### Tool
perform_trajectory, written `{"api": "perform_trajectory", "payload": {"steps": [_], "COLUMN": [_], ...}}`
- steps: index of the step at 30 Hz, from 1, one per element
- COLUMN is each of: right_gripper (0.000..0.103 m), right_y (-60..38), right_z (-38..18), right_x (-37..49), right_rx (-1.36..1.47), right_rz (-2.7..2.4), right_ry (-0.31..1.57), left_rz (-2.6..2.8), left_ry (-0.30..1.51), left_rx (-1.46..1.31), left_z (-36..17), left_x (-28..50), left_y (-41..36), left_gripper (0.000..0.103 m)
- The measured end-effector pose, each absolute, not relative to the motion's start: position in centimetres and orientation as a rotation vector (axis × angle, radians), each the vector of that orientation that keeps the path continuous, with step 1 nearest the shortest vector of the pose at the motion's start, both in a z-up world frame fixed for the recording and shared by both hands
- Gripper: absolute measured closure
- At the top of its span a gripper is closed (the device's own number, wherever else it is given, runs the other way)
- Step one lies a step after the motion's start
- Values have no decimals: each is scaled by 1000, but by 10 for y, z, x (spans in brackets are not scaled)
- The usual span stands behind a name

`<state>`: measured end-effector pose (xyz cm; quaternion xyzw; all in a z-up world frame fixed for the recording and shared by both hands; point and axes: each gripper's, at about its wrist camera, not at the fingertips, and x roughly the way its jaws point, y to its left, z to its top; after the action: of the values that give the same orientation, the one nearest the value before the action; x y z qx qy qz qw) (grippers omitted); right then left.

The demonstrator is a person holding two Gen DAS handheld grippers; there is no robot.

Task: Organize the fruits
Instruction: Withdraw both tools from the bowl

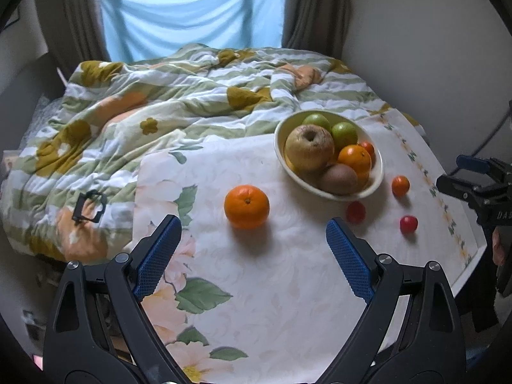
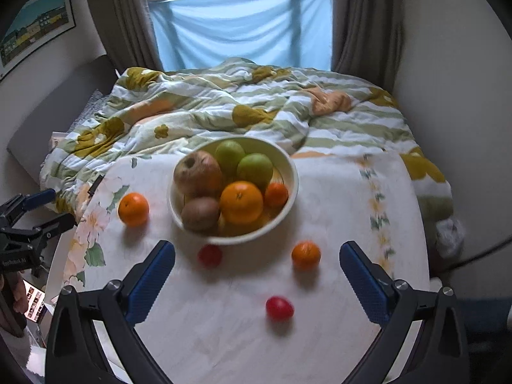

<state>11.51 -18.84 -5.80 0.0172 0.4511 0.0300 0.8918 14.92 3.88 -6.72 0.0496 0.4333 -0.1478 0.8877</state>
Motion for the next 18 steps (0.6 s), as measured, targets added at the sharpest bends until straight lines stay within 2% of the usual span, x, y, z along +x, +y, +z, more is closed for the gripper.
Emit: {"api": "perform_trajectory", "payload": {"steps": [18], "right_gripper": [1], "right_y": [-192], "right_z": [-133], "right_x": [84], "right_rx": [151], "right_rz": [-87], "right_ry": [1020], "left_rz": [-425], "left_ry": [960], "left_rx": [188], "left_z": [-136], "left_x": [183], "left_y": [34], "left_gripper": [5]}}
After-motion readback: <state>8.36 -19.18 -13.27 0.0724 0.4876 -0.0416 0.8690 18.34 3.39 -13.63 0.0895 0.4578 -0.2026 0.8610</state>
